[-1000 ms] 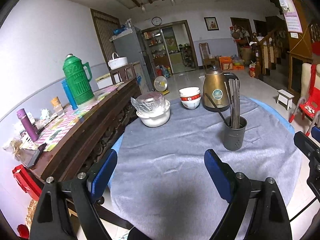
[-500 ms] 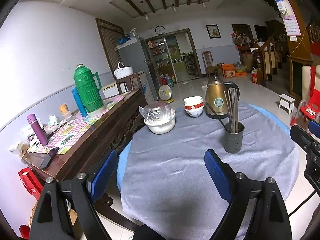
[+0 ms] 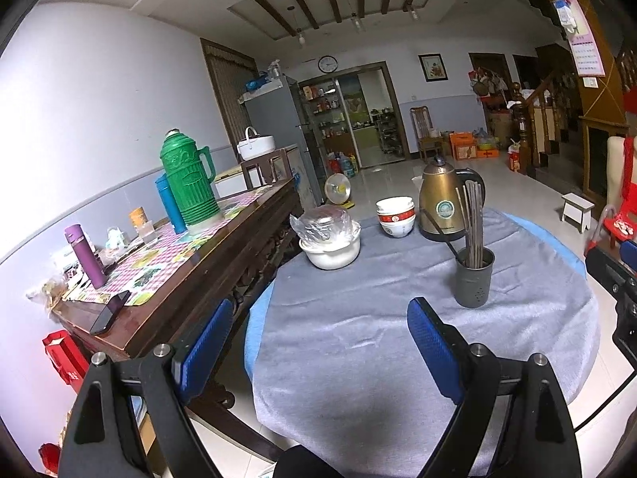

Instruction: Organize utensils

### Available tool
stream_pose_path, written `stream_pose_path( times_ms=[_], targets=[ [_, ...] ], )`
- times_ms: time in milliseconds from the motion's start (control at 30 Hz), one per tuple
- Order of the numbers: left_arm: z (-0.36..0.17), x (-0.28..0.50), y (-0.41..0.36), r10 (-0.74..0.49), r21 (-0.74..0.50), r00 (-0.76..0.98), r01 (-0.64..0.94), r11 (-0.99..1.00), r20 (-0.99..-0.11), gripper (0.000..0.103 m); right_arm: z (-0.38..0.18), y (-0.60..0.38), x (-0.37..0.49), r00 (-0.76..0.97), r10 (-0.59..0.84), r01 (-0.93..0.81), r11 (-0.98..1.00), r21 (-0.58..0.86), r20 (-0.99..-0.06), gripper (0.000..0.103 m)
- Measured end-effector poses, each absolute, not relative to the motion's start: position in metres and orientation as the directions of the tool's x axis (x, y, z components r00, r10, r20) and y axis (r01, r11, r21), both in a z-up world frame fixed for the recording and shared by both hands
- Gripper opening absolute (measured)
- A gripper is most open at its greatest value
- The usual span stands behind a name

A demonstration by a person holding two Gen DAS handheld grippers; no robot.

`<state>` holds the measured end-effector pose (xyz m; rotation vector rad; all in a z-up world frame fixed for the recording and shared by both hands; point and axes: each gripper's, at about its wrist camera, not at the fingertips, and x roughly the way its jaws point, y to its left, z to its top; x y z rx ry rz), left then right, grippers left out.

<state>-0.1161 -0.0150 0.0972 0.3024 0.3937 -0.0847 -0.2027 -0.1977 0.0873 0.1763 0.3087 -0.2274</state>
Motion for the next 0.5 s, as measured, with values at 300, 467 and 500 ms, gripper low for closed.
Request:
stream_pose_path(
  times_ms=[300,467,500],
  targets=[
    [0.0983,-0.1180,-0.0106,-0.018,0.270,0.925,0.129,0.954,-0.380,0.090,0.0882,-0.1931,-0.2023,0.927,-0.195,0.250,0.958,0.138,-0.321,0.064],
    [0.0990,-0.1185,-0.0079,-0.011,0.265,0.926,0.119,0.957,-0.376,0.090,0.0876,-0.1912,-0.2017,0.926,-0.195,0.250,0.958,0.139,-0.324,0.064],
    [0.0990,-0.1184,-0.0075,-0.009,0.264,0.926,0.117,0.957,-0.376,0.090,0.0876,-0.1914,-0.2017,0.926,-0.194,0.249,0.958,0.139,-0.323,0.064]
  ],
)
